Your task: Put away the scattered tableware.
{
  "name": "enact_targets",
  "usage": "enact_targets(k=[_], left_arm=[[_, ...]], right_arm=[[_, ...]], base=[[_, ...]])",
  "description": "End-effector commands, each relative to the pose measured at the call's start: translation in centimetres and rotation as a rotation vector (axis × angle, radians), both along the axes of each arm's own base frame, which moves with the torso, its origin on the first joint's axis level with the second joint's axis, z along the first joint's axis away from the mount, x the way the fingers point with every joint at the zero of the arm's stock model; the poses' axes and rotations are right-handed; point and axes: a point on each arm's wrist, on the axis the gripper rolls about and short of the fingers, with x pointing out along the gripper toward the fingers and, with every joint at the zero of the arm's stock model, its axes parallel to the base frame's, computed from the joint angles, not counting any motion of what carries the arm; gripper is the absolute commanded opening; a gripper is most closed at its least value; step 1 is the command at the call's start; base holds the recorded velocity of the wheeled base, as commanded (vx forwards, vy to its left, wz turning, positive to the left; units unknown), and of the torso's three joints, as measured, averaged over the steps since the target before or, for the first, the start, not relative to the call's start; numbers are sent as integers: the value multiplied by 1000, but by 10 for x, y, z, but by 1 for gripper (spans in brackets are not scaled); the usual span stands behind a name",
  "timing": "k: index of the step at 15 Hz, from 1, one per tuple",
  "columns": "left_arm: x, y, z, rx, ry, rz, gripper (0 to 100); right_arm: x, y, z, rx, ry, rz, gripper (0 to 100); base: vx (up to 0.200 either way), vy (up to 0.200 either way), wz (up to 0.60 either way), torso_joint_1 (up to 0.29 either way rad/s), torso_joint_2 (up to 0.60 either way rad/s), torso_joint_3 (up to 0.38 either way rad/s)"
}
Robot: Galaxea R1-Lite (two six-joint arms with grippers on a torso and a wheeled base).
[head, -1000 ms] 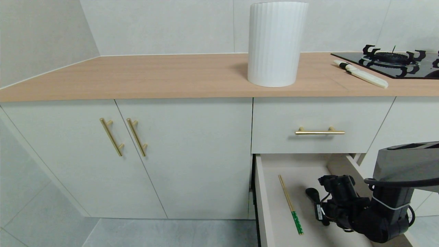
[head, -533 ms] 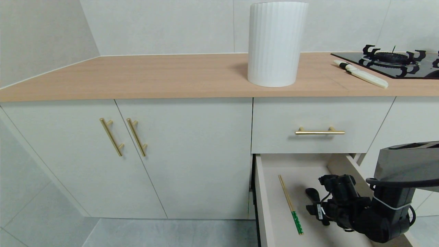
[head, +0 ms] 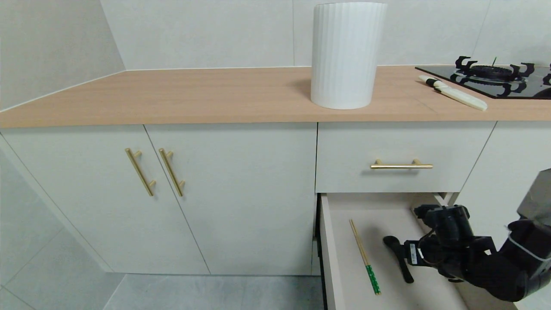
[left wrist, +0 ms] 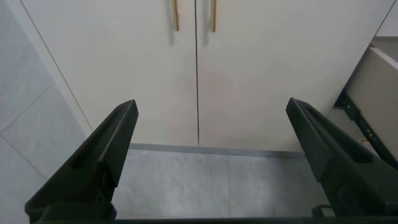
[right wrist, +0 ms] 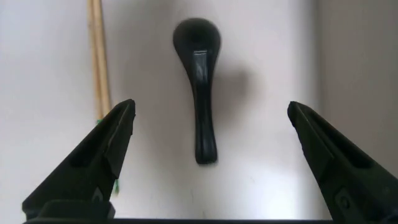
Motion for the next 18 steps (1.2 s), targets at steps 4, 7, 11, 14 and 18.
enact_targets(k=[4,7,11,14,18], left_arm=[[0,0,0,0,2,1,100],[0,0,0,0,0,1,100],[0,0,0,0,2,1,100],[0,0,0,0,2,1,100],[0,0,0,0,2,1,100]], right_arm=[[-59,-8,94,74,-81,87,100],[-84,-15,118,90,-48,119,100],[-91,-16,129,98,-46,132,100],[-92,-15,129,96,-43,140,100],[-95,-12,126,90,-23,159,100]], base=[[0,0,0,0,0,0],[0,0,0,0,0,0],[0,0,0,0,0,0],[-133,0,0,3,3,-3],[-200,0,0,4,2,2]])
